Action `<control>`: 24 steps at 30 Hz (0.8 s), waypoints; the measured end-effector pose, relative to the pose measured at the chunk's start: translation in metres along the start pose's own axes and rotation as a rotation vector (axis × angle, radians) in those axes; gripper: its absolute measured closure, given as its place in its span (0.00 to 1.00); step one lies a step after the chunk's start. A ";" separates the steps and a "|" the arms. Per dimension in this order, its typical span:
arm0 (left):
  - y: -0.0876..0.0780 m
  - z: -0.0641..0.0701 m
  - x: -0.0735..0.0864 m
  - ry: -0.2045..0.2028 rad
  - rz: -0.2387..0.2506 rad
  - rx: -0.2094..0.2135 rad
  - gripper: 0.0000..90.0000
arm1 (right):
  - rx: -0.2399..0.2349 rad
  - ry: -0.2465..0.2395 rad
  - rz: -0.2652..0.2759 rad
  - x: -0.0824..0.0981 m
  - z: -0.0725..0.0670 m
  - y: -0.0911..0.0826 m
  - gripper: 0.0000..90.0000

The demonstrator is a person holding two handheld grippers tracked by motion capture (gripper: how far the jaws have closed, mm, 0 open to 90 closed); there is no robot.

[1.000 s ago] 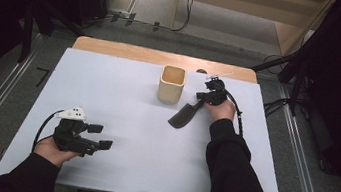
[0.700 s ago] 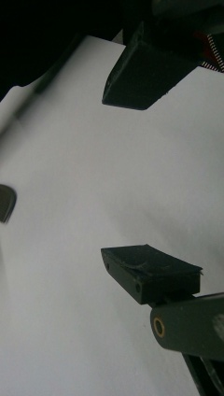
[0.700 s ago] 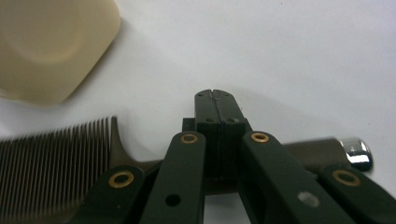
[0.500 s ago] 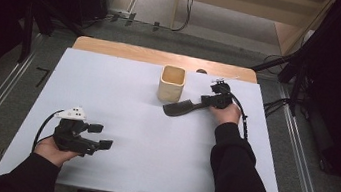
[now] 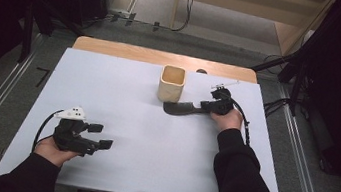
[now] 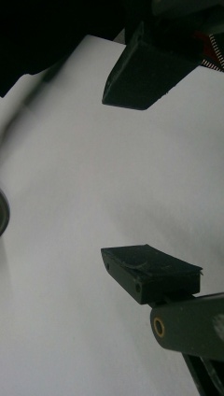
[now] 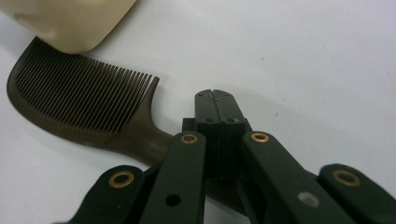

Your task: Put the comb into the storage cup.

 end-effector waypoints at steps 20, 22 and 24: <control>0.000 0.000 0.000 0.001 0.002 -0.003 0.25 | -0.013 -0.028 -0.029 0.028 -0.003 -0.020 0.97; 0.000 0.001 0.000 0.004 0.003 0.002 0.25 | -0.019 -0.036 -0.031 0.031 -0.006 -0.021 0.97; 0.000 0.001 -0.001 0.002 0.007 0.007 0.25 | -0.024 -0.034 -0.025 0.034 -0.010 -0.022 0.97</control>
Point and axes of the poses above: each handheld gripper's, and its own axes: y roughly forward along the jaws, x roughly out of its underside, z roughly to its right, the point moved 4 cm from there along y, roughly forward along the jaws, and after that the axes turned 2 degrees about -x, right-handed, at the moved point
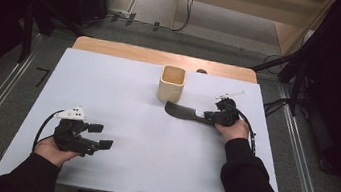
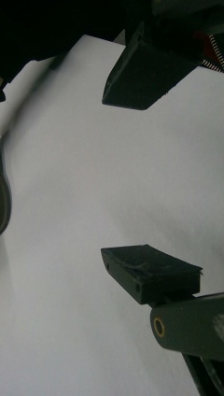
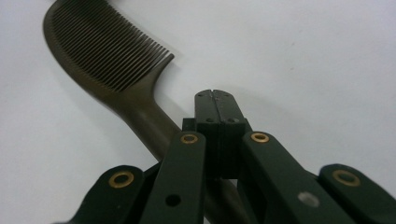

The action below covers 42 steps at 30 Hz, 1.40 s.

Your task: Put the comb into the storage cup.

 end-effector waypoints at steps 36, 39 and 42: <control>-0.001 0.001 0.000 0.004 0.000 -0.003 0.25 | -0.089 -0.050 -0.035 0.037 -0.045 -0.014 0.97; -0.001 0.001 0.000 0.006 -0.003 -0.003 0.25 | -0.089 -0.056 -0.038 0.038 -0.046 -0.015 0.95; -0.001 0.001 0.000 0.007 -0.001 0.000 0.25 | -0.073 -0.060 -0.013 0.036 -0.046 -0.017 0.91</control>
Point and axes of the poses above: each handheld gripper's, and its own axes: y roughly forward along the jaws, x roughly out of its underside, z roughly to its right, the point moved 4 cm from there along y, roughly forward along the jaws, and after that the axes turned 2 degrees about -x, right-handed, at the moved point
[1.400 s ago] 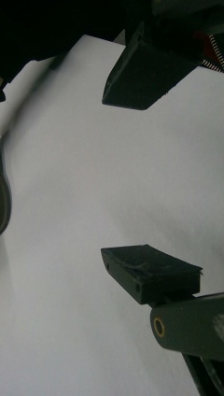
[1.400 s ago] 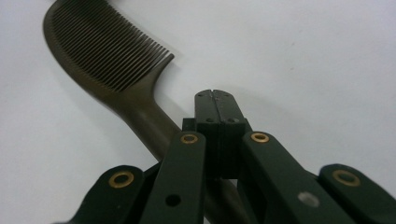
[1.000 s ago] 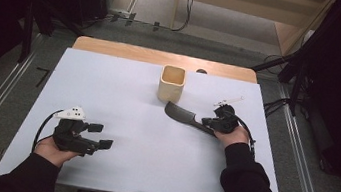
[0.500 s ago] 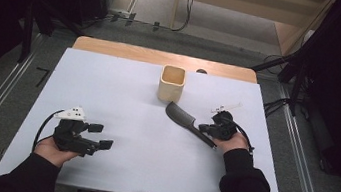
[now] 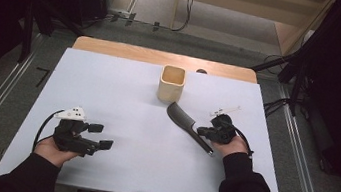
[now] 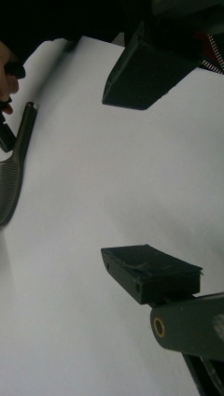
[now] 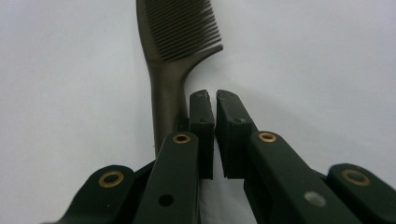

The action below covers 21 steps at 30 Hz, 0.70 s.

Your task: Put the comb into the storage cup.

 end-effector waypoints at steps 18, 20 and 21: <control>0.000 0.000 0.000 -0.002 0.002 0.000 0.25 | -0.094 -0.009 0.197 0.004 -0.037 -0.048 0.51; 0.000 0.000 0.000 -0.002 0.002 0.000 0.25 | -0.104 -0.016 0.205 0.006 -0.041 -0.049 0.48; 0.000 0.000 0.000 -0.001 0.002 0.000 0.25 | -0.111 -0.015 0.205 0.008 -0.043 -0.050 0.46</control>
Point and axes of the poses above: each handheld gripper's, and its own axes: y roughly forward along the jaws, x roughly out of its underside, z roughly to its right, the point moved 4 cm from there along y, roughly forward along the jaws, and after that the axes turned 2 degrees about -x, right-handed, at the moved point
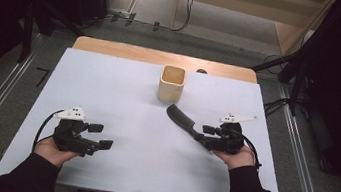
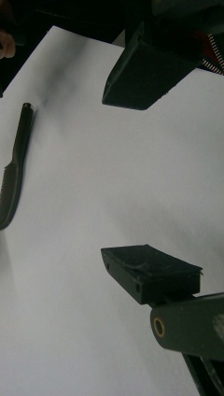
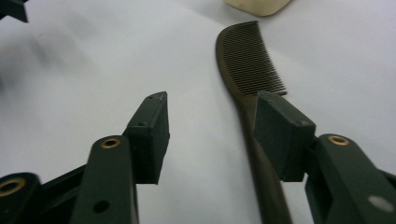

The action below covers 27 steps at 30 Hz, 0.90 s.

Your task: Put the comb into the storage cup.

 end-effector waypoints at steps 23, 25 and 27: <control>-0.001 -0.001 0.000 -0.004 0.001 -0.003 0.25 | -0.036 -0.031 0.035 0.035 -0.021 -0.017 0.29; -0.001 -0.001 0.000 -0.004 0.002 -0.003 0.25 | -0.031 -0.030 0.041 0.039 -0.021 -0.018 0.29; -0.001 0.000 0.000 -0.006 0.002 -0.002 0.25 | -0.027 -0.035 0.040 0.041 -0.021 -0.020 0.29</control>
Point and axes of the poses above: each handheld gripper's, and its own axes: y roughly forward along the jaws, x roughly out of its underside, z roughly to its right, the point moved 4 cm from there along y, roughly forward along the jaws, and after that the axes turned 2 degrees about -x, right-handed, at the moved point
